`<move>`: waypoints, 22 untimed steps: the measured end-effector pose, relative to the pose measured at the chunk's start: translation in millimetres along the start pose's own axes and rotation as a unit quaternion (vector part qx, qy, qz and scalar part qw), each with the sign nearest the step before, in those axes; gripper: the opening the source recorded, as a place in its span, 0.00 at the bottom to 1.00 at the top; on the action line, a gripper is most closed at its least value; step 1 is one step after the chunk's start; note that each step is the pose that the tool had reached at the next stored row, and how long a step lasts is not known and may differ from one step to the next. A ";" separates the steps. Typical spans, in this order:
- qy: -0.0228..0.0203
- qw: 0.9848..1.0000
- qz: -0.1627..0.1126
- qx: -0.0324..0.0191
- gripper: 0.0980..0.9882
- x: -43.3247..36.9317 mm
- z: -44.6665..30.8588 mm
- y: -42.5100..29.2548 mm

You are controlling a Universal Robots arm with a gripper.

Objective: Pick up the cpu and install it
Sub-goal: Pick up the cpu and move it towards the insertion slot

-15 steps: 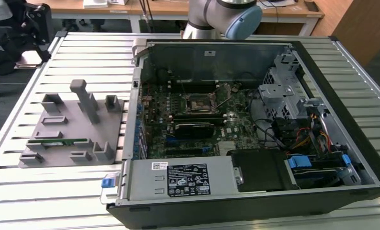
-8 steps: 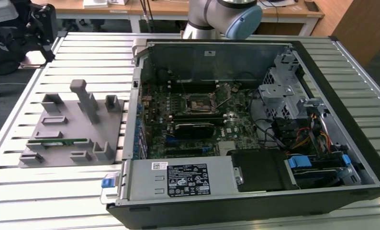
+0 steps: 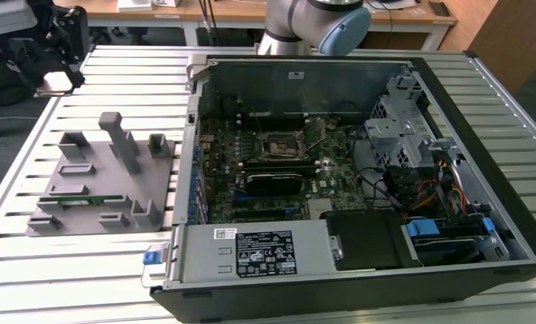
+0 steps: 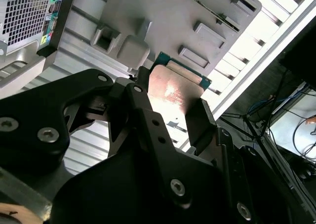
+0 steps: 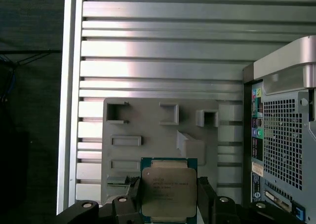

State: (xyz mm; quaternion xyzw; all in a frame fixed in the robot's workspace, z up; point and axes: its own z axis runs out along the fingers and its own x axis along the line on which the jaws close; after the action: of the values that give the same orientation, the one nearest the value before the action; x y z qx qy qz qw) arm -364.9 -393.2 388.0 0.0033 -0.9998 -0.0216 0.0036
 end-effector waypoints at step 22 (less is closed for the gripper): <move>0.000 1.000 0.000 0.000 0.50 -21.1 1.2 -0.2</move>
State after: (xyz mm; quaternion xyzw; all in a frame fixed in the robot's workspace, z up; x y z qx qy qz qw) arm -343.8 -393.2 386.6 0.0033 -0.9998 -0.0216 0.0036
